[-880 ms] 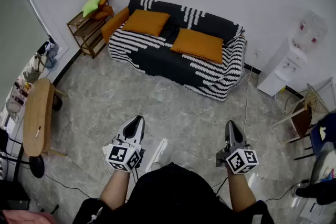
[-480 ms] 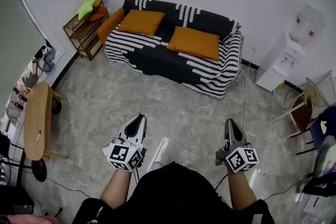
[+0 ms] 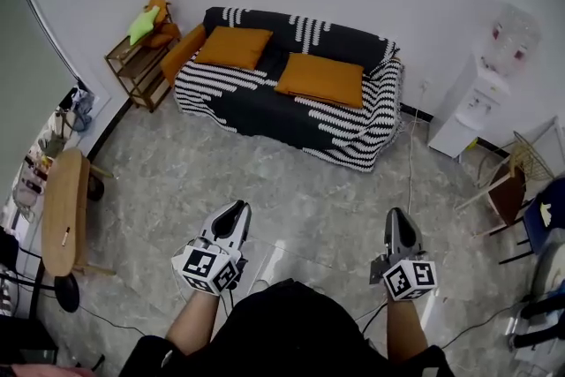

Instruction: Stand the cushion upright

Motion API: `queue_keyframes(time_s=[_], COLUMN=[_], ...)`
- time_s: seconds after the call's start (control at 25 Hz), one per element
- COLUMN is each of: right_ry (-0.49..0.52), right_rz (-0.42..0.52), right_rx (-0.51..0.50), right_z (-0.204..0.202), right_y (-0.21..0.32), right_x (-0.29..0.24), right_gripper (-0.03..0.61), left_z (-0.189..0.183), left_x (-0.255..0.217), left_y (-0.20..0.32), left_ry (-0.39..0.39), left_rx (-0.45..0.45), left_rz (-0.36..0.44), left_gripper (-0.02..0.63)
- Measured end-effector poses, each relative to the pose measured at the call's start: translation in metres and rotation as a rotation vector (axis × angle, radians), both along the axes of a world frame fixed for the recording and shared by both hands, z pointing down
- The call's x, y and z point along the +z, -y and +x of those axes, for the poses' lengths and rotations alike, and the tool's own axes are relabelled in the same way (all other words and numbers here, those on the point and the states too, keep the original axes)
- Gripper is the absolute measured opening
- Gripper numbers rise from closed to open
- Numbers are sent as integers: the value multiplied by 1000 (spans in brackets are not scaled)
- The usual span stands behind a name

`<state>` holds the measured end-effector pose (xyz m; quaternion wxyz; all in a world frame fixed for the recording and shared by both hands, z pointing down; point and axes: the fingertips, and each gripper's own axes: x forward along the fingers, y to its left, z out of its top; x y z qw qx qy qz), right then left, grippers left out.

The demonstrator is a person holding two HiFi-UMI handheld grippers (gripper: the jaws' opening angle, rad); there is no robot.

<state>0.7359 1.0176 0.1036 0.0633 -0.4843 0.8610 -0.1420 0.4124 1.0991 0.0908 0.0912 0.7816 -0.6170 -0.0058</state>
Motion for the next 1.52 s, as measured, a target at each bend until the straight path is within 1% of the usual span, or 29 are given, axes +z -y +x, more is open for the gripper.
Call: queue_keyframes(time_s=[0.04,0.08,0.12,0.16,0.28,0.36,0.48,0.6,0.72,0.84,0.96,1.04,1.16,1.36,1.52], right_ry=[2,8,15,24,36,32,28,25,20,15,9,-4,12,16,-45], right_rz=[10,17,20,20,26,27,15,-11,-38,-56,-48,-36,-38,-33,-8], right_rx=[-3,-9,-17,-24,-36,-36,-35,-25,-15,-8,14,39,62,39,14], right_z=[2,3,5,7,25,41,61,74,79,78,65,58,48,3,-33], right_y=[-2,-4,-5,-5,-7,-7,-7,-4,-2,10,24,39,66,116,156], right_x=[-1,-3,-4,-6,-6,-4,4,16,28,36,29,22,16,5,-2], right_gripper=[35,74,158,227,268,282,284,284,284,284,284,284,282,280,278], left_z=[6,11,15,20,36,48,62,67,67,64,52,41,30,5,-27], left_x=[0,1,1,1,-3,-4,-5,-1,7,13,17,21,20,4,2], left_y=[-1,0,1,3,9,12,14,16,19,33,59,80,116,176,209], left_ry=[-3,-5,-7,-8,7,26,50,71,78,74,73,60,35,22,13], left_rx=[9,13,13,9,-4,-7,-14,-24,-23,-19,0,9,18,43,42], left_rz=[0,0,-2,-4,-9,-14,-21,-43,-63,-55,-42,-31,-8,40,32], left_gripper=[49,87,164,215,280,308,316,316,316,319,319,319,325,330,331])
